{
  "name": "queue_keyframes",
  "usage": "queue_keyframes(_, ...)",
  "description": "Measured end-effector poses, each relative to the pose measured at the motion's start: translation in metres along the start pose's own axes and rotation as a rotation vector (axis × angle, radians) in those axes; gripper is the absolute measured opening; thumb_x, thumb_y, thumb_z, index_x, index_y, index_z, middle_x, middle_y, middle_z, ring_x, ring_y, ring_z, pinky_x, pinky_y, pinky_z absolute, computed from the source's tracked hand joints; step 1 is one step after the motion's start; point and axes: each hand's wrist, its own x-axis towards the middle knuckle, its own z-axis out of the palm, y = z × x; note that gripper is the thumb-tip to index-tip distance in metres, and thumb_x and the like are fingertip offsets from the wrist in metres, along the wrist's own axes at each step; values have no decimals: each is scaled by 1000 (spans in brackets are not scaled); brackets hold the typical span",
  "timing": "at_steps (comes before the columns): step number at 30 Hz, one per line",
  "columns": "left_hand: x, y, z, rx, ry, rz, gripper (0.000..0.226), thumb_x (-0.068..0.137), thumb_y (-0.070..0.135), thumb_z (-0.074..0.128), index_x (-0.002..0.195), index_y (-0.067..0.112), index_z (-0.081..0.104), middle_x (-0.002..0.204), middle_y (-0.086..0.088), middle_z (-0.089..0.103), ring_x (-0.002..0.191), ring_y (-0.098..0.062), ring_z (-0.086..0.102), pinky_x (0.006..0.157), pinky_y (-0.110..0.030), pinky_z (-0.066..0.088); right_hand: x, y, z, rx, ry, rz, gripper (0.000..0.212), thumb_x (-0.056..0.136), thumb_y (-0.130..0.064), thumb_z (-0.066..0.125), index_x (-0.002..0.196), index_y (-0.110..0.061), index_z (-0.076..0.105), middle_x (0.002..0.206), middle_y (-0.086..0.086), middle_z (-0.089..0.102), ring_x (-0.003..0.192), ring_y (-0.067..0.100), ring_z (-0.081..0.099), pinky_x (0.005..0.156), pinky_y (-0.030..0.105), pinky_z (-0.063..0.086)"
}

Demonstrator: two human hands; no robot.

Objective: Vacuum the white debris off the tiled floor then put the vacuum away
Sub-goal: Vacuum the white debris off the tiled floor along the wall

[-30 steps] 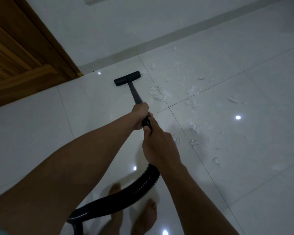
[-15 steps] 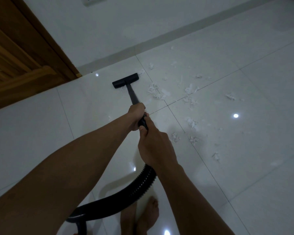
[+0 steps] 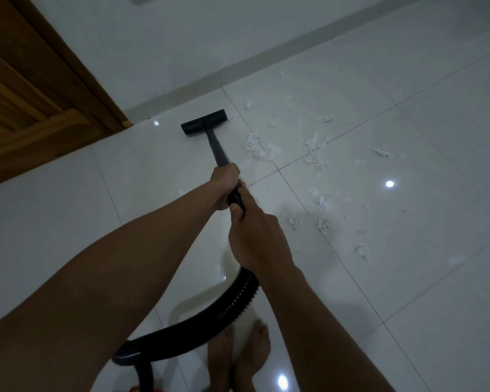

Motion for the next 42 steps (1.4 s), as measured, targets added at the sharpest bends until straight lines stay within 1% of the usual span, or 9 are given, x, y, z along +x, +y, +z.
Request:
queue_keyframes(10,-1,-10,-9,7,-34,-47,9,95,12,41,100,6,46,66,-5,51,52,-14,48,48,-27,45,-9,-6,4,-1,11,10,50,109,-36,27,158,-39,18,96,5,69,82,22,65,77,42,55)
queue_keyframes(16,-3,-18,-5,1,-26,-38,42,95,10,44,136,9,39,66,-7,52,47,-13,50,45,-26,47,-25,-4,-2,16,-36,34,58,106,-37,40,159,-40,15,93,1,66,78,18,64,63,31,46)
queue_keyframes(21,-14,-21,3,-86,-28,-29,43,97,6,42,139,16,37,68,-9,48,43,-13,48,42,-25,47,-36,5,-3,66,-32,75,57,100,-24,49,150,-25,22,86,-1,61,71,17,61,61,30,45)
queue_keyframes(24,-20,-25,12,-135,-19,-22,43,96,4,40,137,17,39,68,-7,46,39,-12,45,41,-25,45,-48,12,-7,188,-33,107,55,92,-10,55,138,-22,27,84,2,58,66,15,59,54,26,43)
queue_keyframes(27,-26,-30,21,-184,-8,-21,44,96,3,39,137,17,41,71,-7,46,40,-12,44,42,-25,44,-59,20,-10,435,-11,199,61,92,-10,61,142,-29,32,97,-1,60,72,11,61,55,21,45)
queue_keyframes(29,-32,-34,27,-194,-14,-16,44,96,3,39,138,16,40,73,-8,45,44,-13,44,41,-24,44,-66,25,-10,680,-8,272,61,94,-13,65,143,-35,37,111,1,61,76,13,65,59,26,54)
queue_keyframes(31,-37,-39,32,-176,-22,-17,44,96,3,39,138,15,40,74,-7,45,47,-13,44,41,-23,44,-74,29,-9,872,-19,300,55,97,-13,64,138,-41,41,109,3,63,65,12,65,60,31,60)
queue_keyframes(37,-40,-51,41,-120,-19,-23,42,97,6,41,138,12,40,69,-7,47,47,-13,47,40,-22,44,-76,48,-10,607,36,198,38,101,-29,53,138,-39,48,81,2,62,48,11,60,50,33,58)
queue_keyframes(42,-42,-57,50,-44,-12,-29,32,98,8,40,129,12,42,65,-7,48,47,-14,48,39,-22,43,-78,60,-17,444,25,169,45,102,-34,46,144,-49,37,86,-3,65,73,19,68,73,47,62)
